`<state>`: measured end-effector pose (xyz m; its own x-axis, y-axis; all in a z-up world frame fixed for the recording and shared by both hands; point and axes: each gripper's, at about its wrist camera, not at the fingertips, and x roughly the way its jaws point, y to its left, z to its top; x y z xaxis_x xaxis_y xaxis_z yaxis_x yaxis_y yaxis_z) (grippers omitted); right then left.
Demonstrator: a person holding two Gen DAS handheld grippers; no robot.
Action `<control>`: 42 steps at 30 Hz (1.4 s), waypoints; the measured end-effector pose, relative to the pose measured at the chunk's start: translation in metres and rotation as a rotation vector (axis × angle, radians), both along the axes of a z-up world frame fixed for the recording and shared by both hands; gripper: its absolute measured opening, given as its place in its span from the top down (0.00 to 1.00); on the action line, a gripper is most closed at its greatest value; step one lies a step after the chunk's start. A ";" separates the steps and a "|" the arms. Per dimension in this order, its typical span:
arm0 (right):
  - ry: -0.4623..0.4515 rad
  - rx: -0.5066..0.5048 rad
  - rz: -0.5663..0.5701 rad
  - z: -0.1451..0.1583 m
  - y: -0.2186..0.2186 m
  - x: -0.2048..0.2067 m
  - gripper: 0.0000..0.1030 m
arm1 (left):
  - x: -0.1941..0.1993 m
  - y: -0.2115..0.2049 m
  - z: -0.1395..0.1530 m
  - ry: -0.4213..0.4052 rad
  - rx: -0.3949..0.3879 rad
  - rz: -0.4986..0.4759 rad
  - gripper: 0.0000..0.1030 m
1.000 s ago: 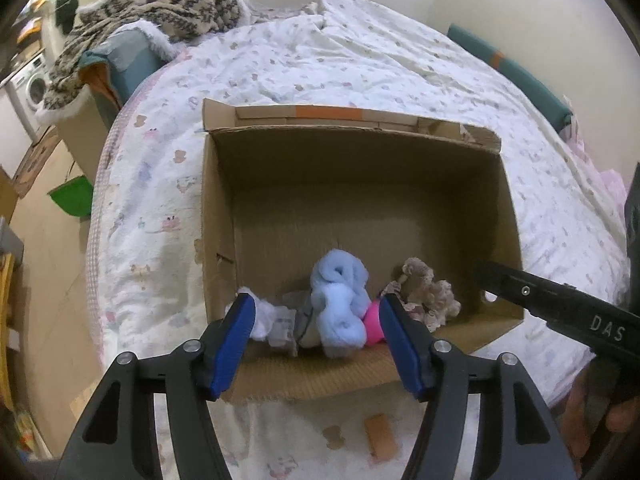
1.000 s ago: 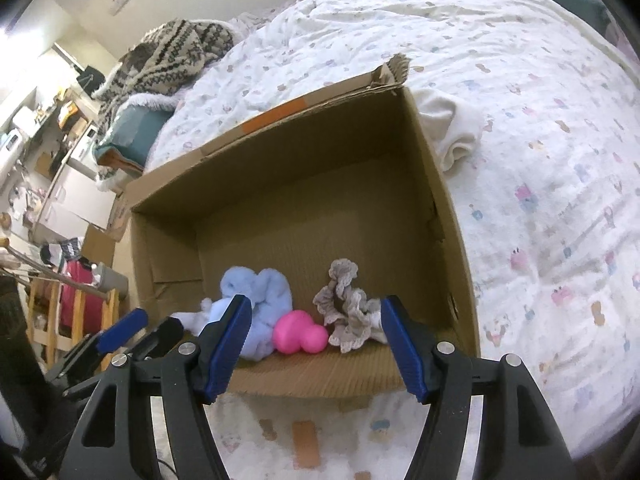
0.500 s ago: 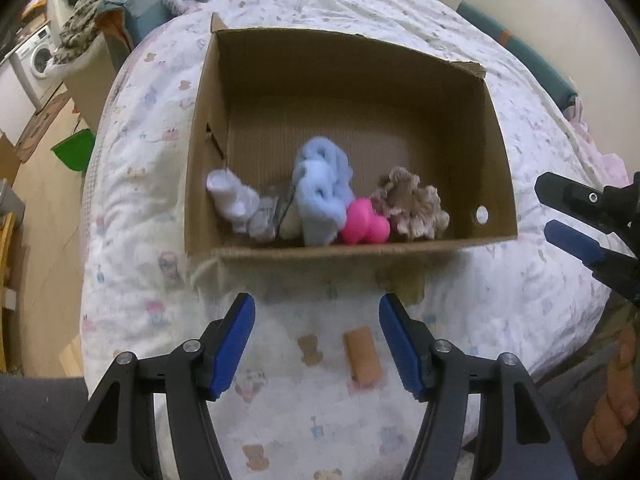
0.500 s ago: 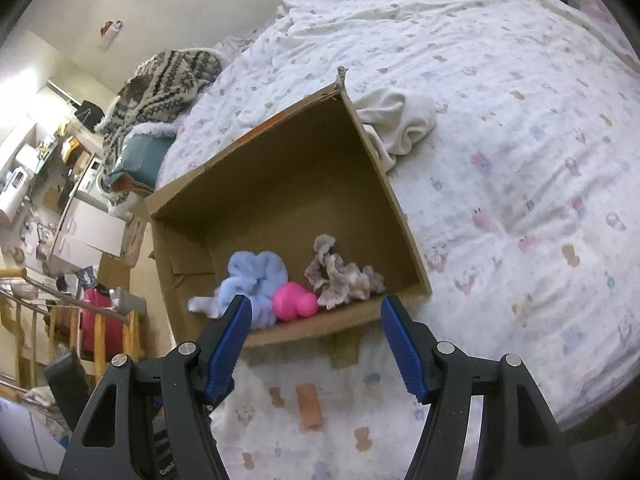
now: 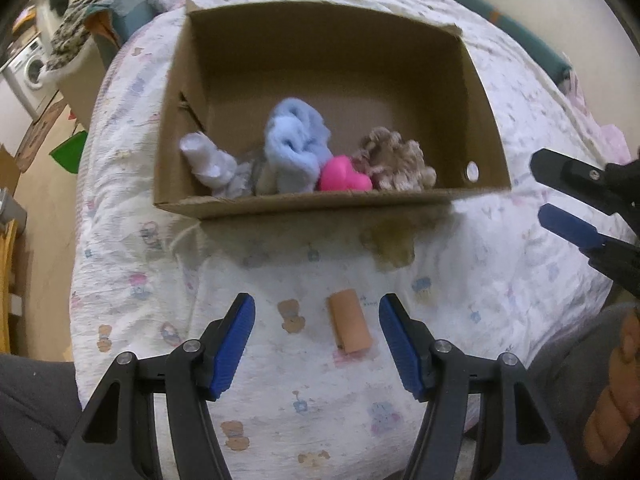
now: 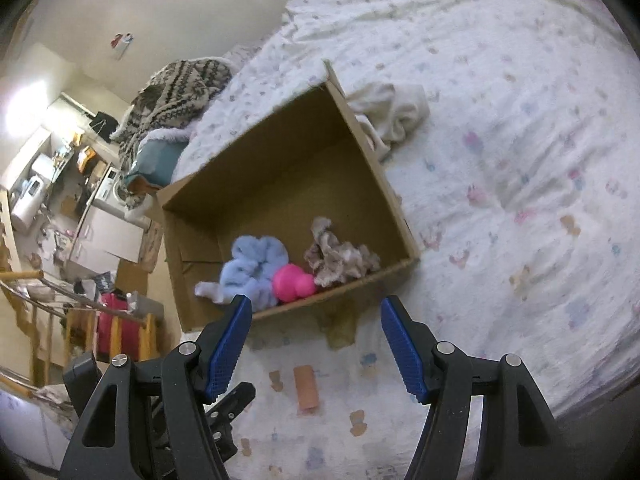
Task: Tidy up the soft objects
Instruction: 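Grasp the orange foam tube with the left tool while the right tool grasps the translucent cream item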
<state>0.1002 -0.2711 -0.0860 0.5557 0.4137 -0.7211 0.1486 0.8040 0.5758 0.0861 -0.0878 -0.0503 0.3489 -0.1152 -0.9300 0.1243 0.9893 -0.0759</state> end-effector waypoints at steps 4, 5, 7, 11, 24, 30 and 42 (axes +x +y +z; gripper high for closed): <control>0.056 0.046 -0.008 -0.016 -0.008 0.005 0.31 | -0.002 -0.015 -0.017 0.057 0.001 -0.028 0.40; 0.062 0.050 -0.003 -0.019 -0.008 0.006 0.31 | -0.002 -0.019 -0.024 0.079 0.004 -0.033 0.40; 0.083 0.047 0.004 -0.025 -0.007 0.007 0.31 | -0.002 -0.025 -0.034 0.096 0.013 -0.034 0.40; 0.138 0.077 0.036 -0.041 -0.002 0.010 0.31 | 0.003 -0.033 -0.051 0.115 0.031 -0.016 0.49; 0.260 0.055 0.121 -0.075 0.029 0.040 0.34 | 0.012 -0.016 -0.056 0.120 -0.053 -0.028 0.95; 0.282 -0.051 0.182 -0.084 0.056 0.054 0.41 | 0.017 0.018 -0.033 0.086 -0.066 0.033 0.95; 0.310 -0.183 0.234 -0.107 0.092 0.077 0.78 | 0.027 0.055 -0.031 0.053 -0.054 0.111 0.95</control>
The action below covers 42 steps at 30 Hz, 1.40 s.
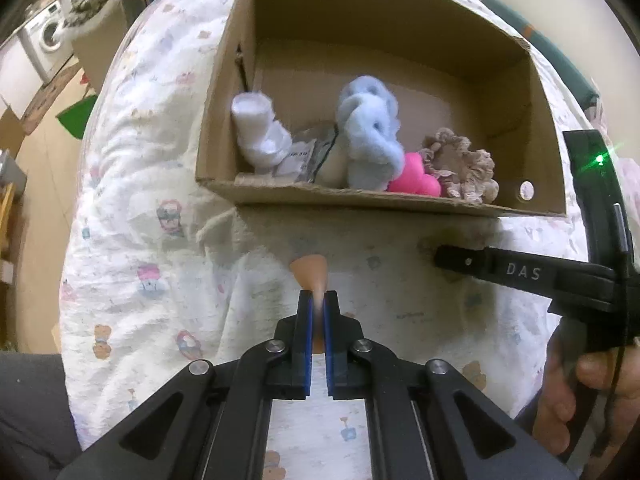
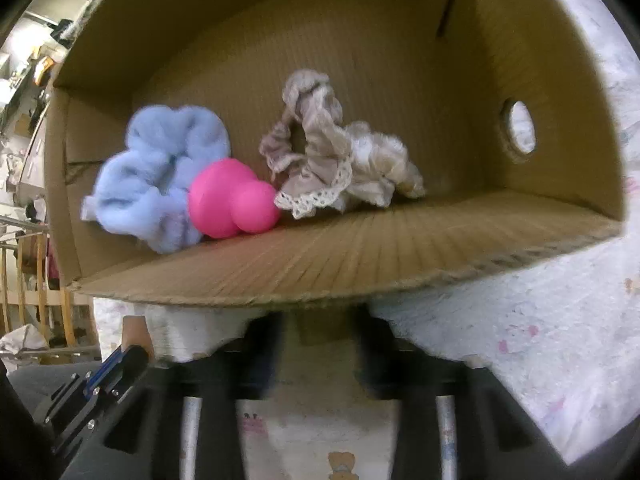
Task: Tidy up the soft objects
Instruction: 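Grasp the orange foam tube with the left tool while the right tool grasps the translucent cream item, then lower the orange tube and cream item into the box and open both tools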
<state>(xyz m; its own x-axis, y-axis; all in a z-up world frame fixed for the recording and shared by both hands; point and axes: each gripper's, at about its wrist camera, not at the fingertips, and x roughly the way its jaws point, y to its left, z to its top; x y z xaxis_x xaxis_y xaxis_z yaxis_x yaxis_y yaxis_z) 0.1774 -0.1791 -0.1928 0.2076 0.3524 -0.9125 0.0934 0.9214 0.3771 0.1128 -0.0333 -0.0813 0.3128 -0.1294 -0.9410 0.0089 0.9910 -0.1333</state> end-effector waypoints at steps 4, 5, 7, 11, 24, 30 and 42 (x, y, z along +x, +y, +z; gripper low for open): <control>-0.015 0.015 -0.003 0.004 -0.002 0.001 0.89 | -0.007 -0.002 0.000 0.005 -0.022 0.022 0.95; -0.023 0.018 -0.001 0.007 -0.002 0.003 0.91 | -0.007 -0.001 0.001 0.000 -0.019 0.024 0.95; -0.043 0.015 0.000 0.013 -0.003 0.003 0.92 | -0.010 0.001 0.004 -0.007 -0.021 0.030 0.95; -0.049 0.039 -0.015 0.020 -0.009 -0.004 0.92 | -0.014 0.007 0.011 -0.024 -0.009 0.038 0.95; -0.121 0.109 -0.042 0.043 -0.013 -0.036 0.93 | -0.030 0.019 0.034 -0.075 0.025 0.045 0.95; -0.255 0.245 -0.053 0.084 -0.018 -0.062 0.92 | -0.041 0.029 0.065 -0.137 0.005 0.043 0.95; -0.481 0.283 -0.056 0.150 -0.045 -0.039 0.92 | 0.010 0.009 0.132 -0.312 0.039 -0.022 0.95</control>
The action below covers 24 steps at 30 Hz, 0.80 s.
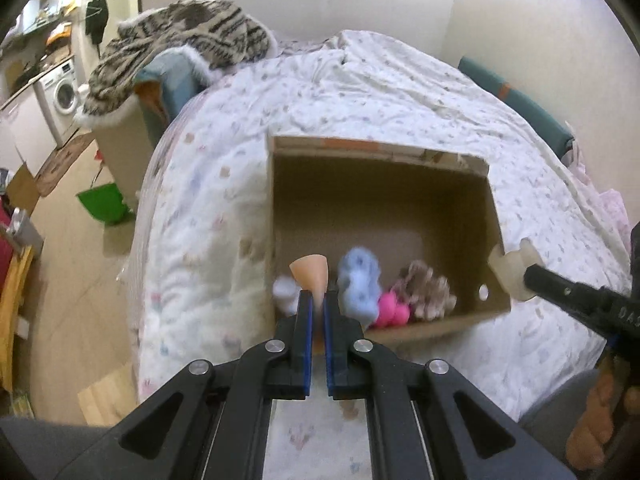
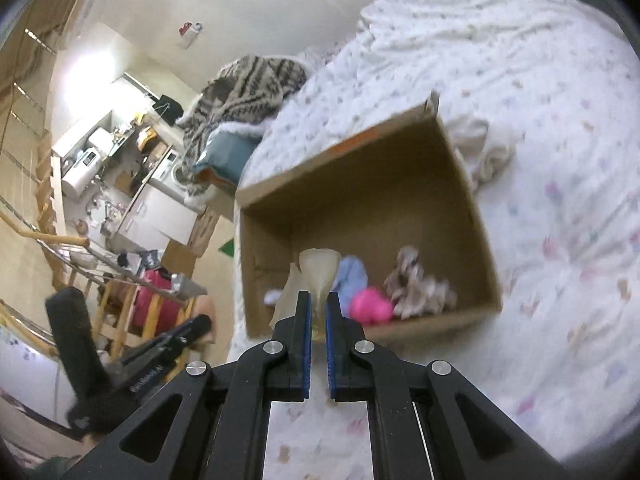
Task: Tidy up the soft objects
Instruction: 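Lower the orange tube and cream item into the box and open both tools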
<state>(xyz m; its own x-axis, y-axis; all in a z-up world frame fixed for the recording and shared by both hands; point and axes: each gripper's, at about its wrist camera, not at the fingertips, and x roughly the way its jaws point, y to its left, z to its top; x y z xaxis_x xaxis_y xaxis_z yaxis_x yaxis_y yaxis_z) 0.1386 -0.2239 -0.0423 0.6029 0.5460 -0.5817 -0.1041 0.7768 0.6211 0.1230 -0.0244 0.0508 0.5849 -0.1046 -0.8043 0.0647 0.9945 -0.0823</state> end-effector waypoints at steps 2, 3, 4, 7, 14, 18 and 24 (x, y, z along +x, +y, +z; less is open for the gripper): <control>0.018 -0.010 -0.004 -0.002 -0.008 0.006 0.92 | 0.012 -0.006 0.000 -0.004 0.006 -0.008 0.95; 0.029 -0.021 -0.010 -0.005 -0.009 0.012 0.92 | 0.019 -0.010 -0.002 -0.004 0.008 -0.009 0.95; 0.035 -0.029 -0.017 -0.008 -0.010 0.016 0.92 | 0.024 -0.013 -0.005 -0.001 0.008 -0.009 0.95; 0.069 -0.044 -0.039 -0.022 -0.014 0.028 0.92 | 0.037 -0.019 -0.021 0.012 0.018 -0.010 0.95; 0.164 -0.063 -0.064 -0.060 -0.017 0.038 0.92 | 0.055 -0.037 -0.060 0.018 0.091 -0.069 0.95; 0.184 -0.079 -0.058 -0.069 -0.015 0.043 0.92 | 0.061 -0.034 -0.070 0.023 0.073 -0.052 0.94; 0.201 -0.115 -0.031 -0.076 -0.006 0.047 0.91 | 0.063 -0.027 -0.086 0.040 0.039 -0.026 0.94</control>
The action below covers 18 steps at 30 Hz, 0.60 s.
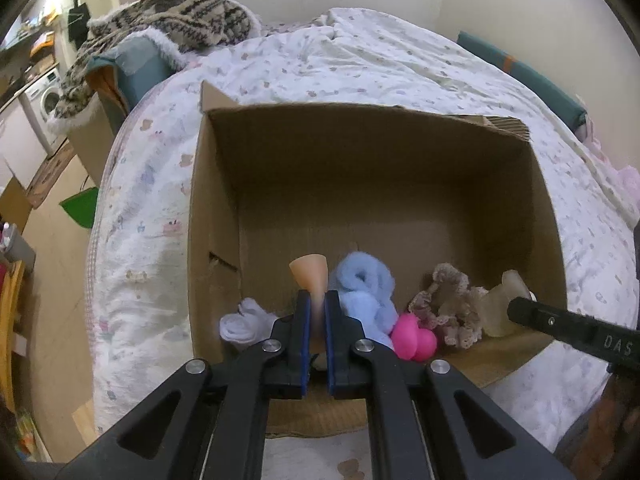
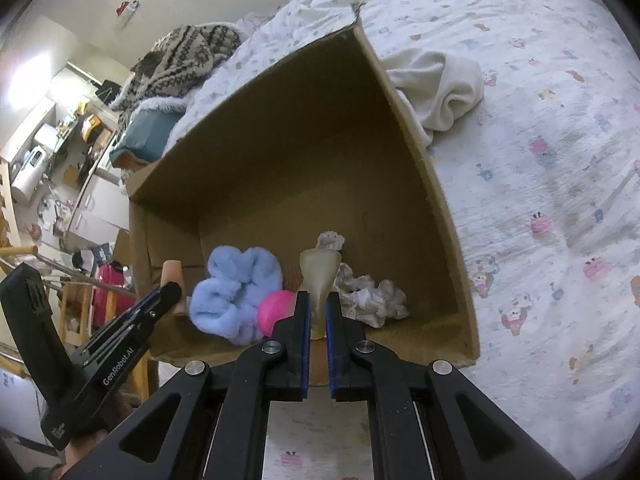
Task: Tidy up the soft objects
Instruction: 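Lower the orange tube and cream item into the box and open both tools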
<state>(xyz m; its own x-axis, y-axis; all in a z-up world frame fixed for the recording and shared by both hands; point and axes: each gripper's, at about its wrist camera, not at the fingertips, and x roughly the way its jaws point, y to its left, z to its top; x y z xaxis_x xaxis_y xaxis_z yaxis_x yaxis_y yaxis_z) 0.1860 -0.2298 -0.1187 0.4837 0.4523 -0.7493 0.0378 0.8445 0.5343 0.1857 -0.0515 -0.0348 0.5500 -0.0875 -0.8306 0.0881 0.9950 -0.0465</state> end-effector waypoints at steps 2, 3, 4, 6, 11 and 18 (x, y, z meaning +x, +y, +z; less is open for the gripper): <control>0.006 -0.015 0.011 -0.003 0.003 0.001 0.91 | 0.001 0.003 -0.001 0.005 -0.017 0.013 0.94; 0.010 -0.020 0.015 -0.004 0.005 0.001 0.91 | 0.002 0.004 -0.001 0.007 -0.019 0.019 0.94; 0.015 -0.025 0.019 -0.005 0.006 0.002 0.91 | 0.002 0.004 -0.001 0.007 -0.019 0.025 0.94; 0.020 -0.042 0.026 -0.007 0.008 0.003 0.91 | 0.002 0.005 0.000 0.006 -0.023 0.029 0.94; 0.006 -0.068 0.031 -0.004 0.010 0.001 0.90 | -0.001 0.005 0.001 0.001 -0.029 0.023 0.87; -0.006 -0.072 0.025 0.000 0.010 0.000 0.77 | -0.007 0.004 0.005 -0.007 -0.036 0.030 0.74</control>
